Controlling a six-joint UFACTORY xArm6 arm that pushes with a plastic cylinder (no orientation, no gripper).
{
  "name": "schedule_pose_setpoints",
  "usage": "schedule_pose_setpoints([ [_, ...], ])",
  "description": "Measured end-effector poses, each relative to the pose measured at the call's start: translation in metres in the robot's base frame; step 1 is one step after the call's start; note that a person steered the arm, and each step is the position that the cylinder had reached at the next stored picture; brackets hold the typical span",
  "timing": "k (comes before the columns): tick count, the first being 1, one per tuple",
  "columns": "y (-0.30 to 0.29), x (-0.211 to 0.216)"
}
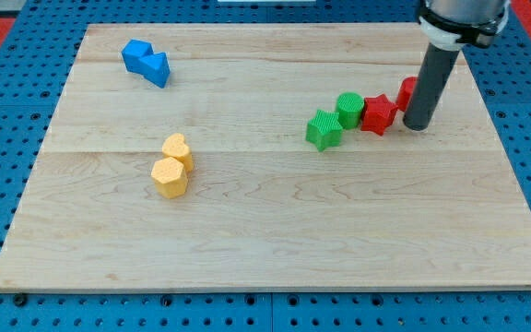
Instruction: Move green circle closer to green star
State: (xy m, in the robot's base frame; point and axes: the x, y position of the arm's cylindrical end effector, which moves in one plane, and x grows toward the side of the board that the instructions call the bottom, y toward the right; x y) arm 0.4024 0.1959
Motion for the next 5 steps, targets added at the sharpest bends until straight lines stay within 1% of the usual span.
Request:
schedule_pose_setpoints([
  [1,-0.022,0.048],
  [2,-0.080,0.037],
  [3,-0.090,0.000],
  [4,-0.071,-0.036],
  [5,-0.084,-0.036],
])
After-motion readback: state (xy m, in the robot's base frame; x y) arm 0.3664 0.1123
